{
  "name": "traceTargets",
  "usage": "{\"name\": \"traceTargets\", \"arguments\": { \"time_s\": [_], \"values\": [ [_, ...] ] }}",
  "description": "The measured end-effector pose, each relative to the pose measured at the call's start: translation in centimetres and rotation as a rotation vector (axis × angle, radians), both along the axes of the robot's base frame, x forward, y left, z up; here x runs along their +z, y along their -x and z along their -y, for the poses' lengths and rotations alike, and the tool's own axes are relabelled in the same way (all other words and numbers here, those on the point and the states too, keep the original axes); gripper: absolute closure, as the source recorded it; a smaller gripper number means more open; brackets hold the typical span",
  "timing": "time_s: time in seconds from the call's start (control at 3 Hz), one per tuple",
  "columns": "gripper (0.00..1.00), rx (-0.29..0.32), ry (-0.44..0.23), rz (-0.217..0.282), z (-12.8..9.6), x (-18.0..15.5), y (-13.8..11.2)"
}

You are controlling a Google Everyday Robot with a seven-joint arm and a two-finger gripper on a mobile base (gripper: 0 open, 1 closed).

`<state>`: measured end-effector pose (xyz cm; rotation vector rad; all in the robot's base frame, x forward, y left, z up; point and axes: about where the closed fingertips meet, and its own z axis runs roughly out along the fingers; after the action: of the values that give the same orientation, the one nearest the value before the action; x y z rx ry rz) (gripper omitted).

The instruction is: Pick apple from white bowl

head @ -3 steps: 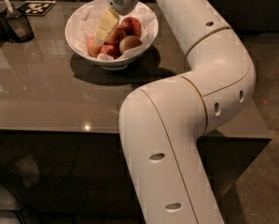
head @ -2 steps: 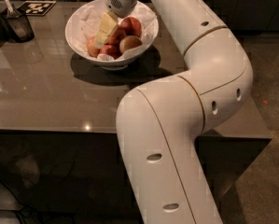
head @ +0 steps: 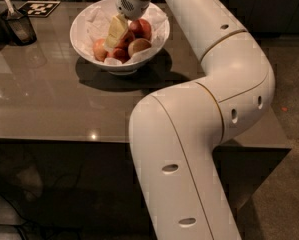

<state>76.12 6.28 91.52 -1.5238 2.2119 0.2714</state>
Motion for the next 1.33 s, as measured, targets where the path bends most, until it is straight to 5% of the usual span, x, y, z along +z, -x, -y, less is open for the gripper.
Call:
{"name": "traceTargets", "arguments": {
  "time_s": [1.0,1.33],
  "values": [
    [0.89,0.000,0.000,0.000,-0.01,-0.01,-0.01],
    [1.00,0.001,0.000,0.001,-0.04,0.02,-0.01]
  ]
}}
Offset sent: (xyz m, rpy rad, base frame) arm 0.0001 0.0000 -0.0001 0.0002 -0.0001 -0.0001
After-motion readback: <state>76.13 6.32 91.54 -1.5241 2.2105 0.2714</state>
